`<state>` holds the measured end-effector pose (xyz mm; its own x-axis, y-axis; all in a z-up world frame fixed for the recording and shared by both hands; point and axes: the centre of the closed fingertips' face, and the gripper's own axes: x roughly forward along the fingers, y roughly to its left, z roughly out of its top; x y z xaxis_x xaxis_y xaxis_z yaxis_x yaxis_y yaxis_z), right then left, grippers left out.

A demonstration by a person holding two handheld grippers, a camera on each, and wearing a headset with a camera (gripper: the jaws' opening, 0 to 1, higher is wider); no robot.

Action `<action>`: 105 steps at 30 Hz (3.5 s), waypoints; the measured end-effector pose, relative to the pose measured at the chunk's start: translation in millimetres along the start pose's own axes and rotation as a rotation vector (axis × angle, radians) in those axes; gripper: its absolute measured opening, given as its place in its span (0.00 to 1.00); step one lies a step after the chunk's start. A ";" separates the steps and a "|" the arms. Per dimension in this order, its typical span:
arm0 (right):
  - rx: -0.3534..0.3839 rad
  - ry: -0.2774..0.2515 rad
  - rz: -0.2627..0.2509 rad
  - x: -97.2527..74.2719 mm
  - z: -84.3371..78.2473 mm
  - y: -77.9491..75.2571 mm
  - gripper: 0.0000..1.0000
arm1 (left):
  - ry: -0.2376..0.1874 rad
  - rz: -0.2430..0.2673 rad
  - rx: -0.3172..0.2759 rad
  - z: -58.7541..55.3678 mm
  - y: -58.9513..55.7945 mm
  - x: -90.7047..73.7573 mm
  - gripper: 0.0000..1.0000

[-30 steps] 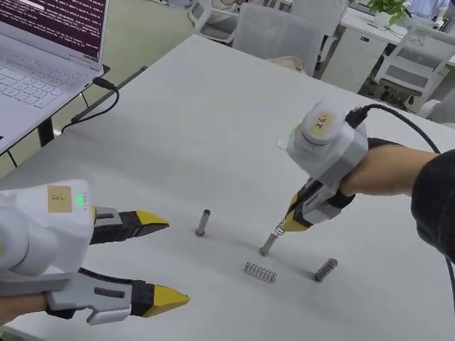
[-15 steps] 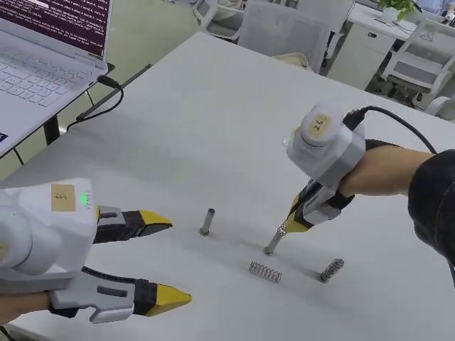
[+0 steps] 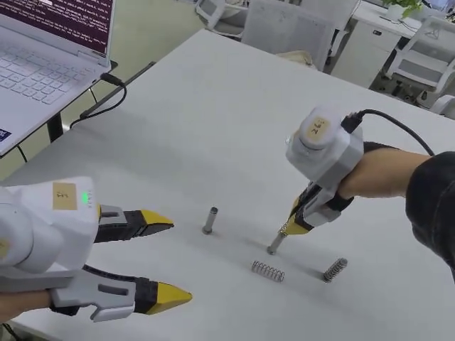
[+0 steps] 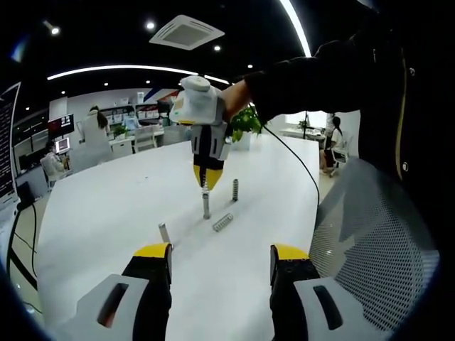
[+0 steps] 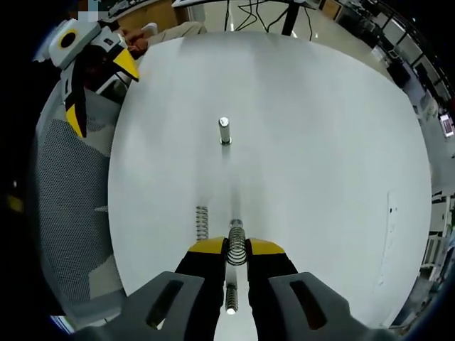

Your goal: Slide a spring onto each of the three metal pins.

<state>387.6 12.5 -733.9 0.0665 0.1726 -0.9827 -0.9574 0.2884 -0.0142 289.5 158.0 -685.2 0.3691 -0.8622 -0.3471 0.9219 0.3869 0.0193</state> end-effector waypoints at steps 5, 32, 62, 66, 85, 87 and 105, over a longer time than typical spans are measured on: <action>0.006 0.004 0.004 8.5 -1.3 1.5 0.08 | 0.002 -0.001 -0.003 -0.8 -0.6 -0.1 0.51; 0.042 0.028 0.022 44.6 -7.7 9.1 0.09 | 0.011 -0.008 -0.004 -1.9 0.0 0.6 0.49; 0.092 -0.035 0.006 37.8 -28.2 14.9 0.15 | 0.020 -0.029 0.003 -0.1 -6.5 4.6 0.48; 0.094 -0.039 0.004 36.7 -32.0 19.6 0.15 | 0.021 -0.031 0.004 -0.9 -6.9 4.7 0.48; 0.096 -0.106 0.021 45.2 -30.6 45.3 0.13 | 0.024 -0.045 0.011 1.5 -11.4 7.1 0.46; 0.096 -0.113 0.019 47.5 -29.1 44.5 0.12 | 0.024 -0.045 0.009 1.5 -11.5 6.8 0.46; 0.048 -0.101 0.008 62.6 -30.0 48.0 0.09 | 0.027 -0.038 0.000 0.2 -9.8 5.8 0.44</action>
<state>337.4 8.9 -801.6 0.0887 0.2683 -0.9592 -0.9436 0.3311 0.0053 282.6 149.2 -687.2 0.3306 -0.8669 -0.3730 0.9351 0.3542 0.0056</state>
